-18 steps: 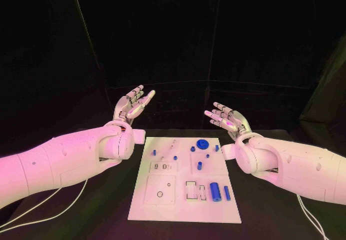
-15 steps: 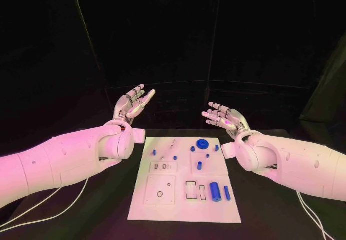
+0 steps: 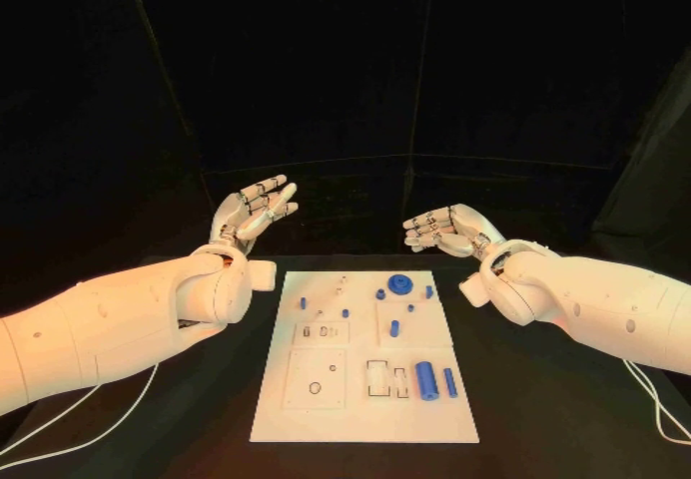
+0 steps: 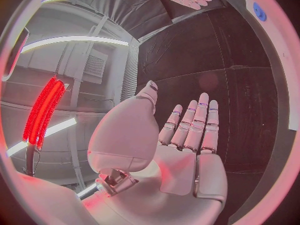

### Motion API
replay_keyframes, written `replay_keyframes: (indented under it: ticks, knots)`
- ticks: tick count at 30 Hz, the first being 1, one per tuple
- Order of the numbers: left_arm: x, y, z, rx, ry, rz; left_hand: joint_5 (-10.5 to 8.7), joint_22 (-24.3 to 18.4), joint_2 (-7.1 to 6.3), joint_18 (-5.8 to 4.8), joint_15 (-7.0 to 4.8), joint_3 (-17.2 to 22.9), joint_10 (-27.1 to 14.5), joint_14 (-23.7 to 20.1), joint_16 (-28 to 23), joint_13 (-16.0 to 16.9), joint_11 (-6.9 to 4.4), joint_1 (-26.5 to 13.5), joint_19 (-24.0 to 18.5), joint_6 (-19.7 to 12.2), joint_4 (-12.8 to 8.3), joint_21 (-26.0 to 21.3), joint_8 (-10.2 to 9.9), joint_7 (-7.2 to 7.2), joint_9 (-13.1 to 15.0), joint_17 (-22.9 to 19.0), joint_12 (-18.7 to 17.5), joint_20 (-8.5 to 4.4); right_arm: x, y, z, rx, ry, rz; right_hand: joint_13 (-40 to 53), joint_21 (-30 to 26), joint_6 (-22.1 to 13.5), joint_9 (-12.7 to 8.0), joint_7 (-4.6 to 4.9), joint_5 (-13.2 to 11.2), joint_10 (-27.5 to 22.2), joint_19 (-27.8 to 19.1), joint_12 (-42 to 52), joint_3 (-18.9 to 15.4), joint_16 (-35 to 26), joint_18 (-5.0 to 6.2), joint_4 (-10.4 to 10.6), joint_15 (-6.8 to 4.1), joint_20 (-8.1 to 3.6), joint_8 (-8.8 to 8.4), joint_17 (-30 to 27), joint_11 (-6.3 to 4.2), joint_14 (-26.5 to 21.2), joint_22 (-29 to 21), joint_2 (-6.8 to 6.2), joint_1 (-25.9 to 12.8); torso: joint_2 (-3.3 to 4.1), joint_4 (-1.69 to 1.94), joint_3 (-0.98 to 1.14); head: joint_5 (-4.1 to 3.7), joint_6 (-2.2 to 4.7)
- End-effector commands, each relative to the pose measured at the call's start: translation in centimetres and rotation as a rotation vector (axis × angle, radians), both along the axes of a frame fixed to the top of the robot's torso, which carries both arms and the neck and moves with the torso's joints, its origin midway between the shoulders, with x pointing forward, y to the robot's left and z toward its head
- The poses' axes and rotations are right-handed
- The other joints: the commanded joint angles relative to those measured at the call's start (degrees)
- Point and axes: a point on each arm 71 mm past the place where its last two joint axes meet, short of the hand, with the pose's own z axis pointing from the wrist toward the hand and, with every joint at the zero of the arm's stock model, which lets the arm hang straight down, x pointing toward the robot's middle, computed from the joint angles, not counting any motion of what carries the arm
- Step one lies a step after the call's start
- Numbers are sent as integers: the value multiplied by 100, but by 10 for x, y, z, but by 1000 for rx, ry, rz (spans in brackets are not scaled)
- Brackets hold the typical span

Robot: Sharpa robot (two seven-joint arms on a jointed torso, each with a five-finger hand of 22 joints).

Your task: Assemble the parts on the task board

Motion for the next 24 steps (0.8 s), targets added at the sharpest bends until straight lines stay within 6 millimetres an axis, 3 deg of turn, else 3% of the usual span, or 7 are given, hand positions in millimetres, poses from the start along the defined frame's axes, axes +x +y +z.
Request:
replay_keyframes:
  ticks: [1, 2, 6, 10, 17, 18, 24]
  knots:
    - [-4, -5, 3, -29, -8, -61, 31, 203, 110, 248, -327, -81, 1515, 1283, 429, 68, -256, 324, 1443, 1668, -367, 565, 306, 439, 125, 139, 376, -107, 2, 6, 11, -243, -146, 55, 13, 569, 790, 10, -46, 162, 980, 823, -2, 191, 172, 109, -202, -348, -341, 11, 78, -235, 1220, 214, -77, 97, 123, 23, 6, -41, 14]
    - [-6, -4, 4, -28, -7, -66, 37, 208, 124, 250, -360, -79, 1608, 1408, 463, 64, -285, 368, 1541, 1742, -424, 600, 312, 424, 120, 161, 392, -139, 2, 6, 13, -273, -164, 53, 14, 658, 839, 11, -62, 184, 1056, 895, -13, 212, 198, 108, -201, -386, -385, 7, 97, -261, 1343, 259, -102, 97, 147, 25, 8, -44, 17]
    - [-11, -4, 5, -19, -7, -88, 42, 212, 164, 246, -464, -34, 1823, 1742, 511, 34, -361, 515, 1825, 1891, -626, 684, 275, 360, 83, 224, 378, -241, 3, 8, 24, -397, -246, 48, 15, 1345, 1063, 14, -156, 672, 1336, 1341, -86, 397, 471, 92, -199, -637, -655, -2, 263, -389, 2105, 640, -265, 259, 254, 56, 6, -81, 74]
    - [-16, -4, 7, -12, -10, -111, 44, 200, 179, 244, -541, -29, 1986, 1988, 522, 24, -420, 523, 2024, 2004, -728, 727, 235, 308, 59, 290, 342, -317, 3, 13, 28, -498, -276, 56, 15, 1941, 1129, 2, -213, 367, 1478, 1574, -196, 466, 802, 102, -183, -757, -795, -78, 493, -494, 2714, 992, -398, 80, 364, 100, 5, -107, 103]
    - [-27, -9, 10, -22, -4, -157, 44, 179, 205, 237, -553, -17, 2044, 2041, 472, 19, -427, 520, 2090, 2073, -780, 721, 209, 309, 52, 318, 297, -340, 5, 25, 26, -680, -282, 90, 22, 2542, 1158, 3, -242, 72, 1462, 1682, -332, 596, 1464, 102, -149, -810, -824, -227, 992, -517, 3004, 1352, -544, -272, 539, 177, -12, -174, 125]
    - [-30, -11, 10, -26, -3, -165, 44, 174, 208, 236, -550, -15, 2045, 2035, 456, 17, -425, 519, 2093, 2082, -787, 716, 205, 311, 51, 319, 287, -340, 5, 27, 25, -712, -281, 97, 28, 2730, 1170, 6, -246, 63, 1430, 1702, -319, 660, 1821, 104, -153, -815, -827, -261, 1219, -523, 3016, 1465, -577, -326, 557, 186, -16, -185, 120]
    - [-41, -20, 12, -45, 5, -208, 43, 156, 218, 232, -541, -12, 2037, 2023, 411, 13, -415, 512, 2097, 2094, -811, 697, 181, 322, 46, 322, 248, -337, 8, 35, 20, -806, -276, 125, 33, 3252, 1121, 3, -235, 123, 1214, 1671, -305, 873, 2587, 103, -140, -798, -803, -290, 1754, -480, 2937, 1792, -665, -431, 663, 264, -45, -297, 104]
